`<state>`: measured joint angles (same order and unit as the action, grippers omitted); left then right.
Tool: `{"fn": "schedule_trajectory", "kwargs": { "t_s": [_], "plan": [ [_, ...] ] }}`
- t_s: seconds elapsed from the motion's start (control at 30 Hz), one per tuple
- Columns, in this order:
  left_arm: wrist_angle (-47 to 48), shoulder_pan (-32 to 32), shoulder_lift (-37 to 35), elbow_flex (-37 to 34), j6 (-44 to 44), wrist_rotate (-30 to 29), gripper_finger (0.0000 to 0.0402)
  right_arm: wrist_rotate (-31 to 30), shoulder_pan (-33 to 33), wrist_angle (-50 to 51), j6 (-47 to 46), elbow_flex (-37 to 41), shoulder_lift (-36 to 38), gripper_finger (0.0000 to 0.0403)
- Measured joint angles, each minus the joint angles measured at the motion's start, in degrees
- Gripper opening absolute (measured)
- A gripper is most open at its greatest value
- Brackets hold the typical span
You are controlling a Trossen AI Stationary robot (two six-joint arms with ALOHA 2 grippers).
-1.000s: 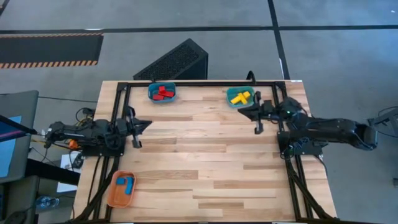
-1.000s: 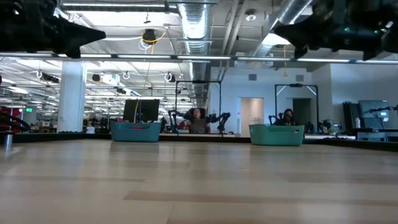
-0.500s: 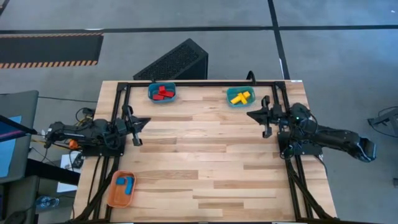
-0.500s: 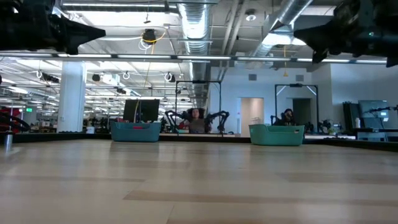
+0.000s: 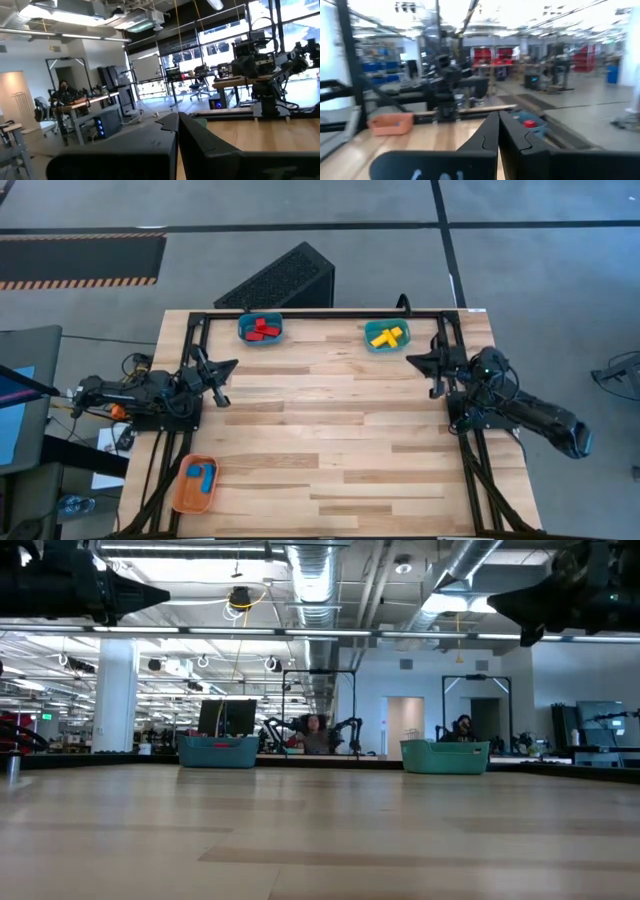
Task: Sort & place blocks by color
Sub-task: Return to Home Position
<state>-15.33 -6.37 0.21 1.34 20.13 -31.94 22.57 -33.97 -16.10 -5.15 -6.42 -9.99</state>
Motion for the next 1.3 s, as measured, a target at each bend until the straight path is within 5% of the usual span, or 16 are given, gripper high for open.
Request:
{"fn": "schedule_trajectory", "kwargs": {
  "t_s": [0.43,1.3],
  "plan": [
    [4.5,0.0,0.0,-0.7,-6.7,4.8,0.0000,2.9,4.5,6.7,-5.8,5.7,9.9,0.0022],
    [10.2,0.0,0.0,-0.9,-17.0,4.1,0.0000,-22.8,30.2,11.5,2.1,6.0,9.9,0.0022]
  ]
}}
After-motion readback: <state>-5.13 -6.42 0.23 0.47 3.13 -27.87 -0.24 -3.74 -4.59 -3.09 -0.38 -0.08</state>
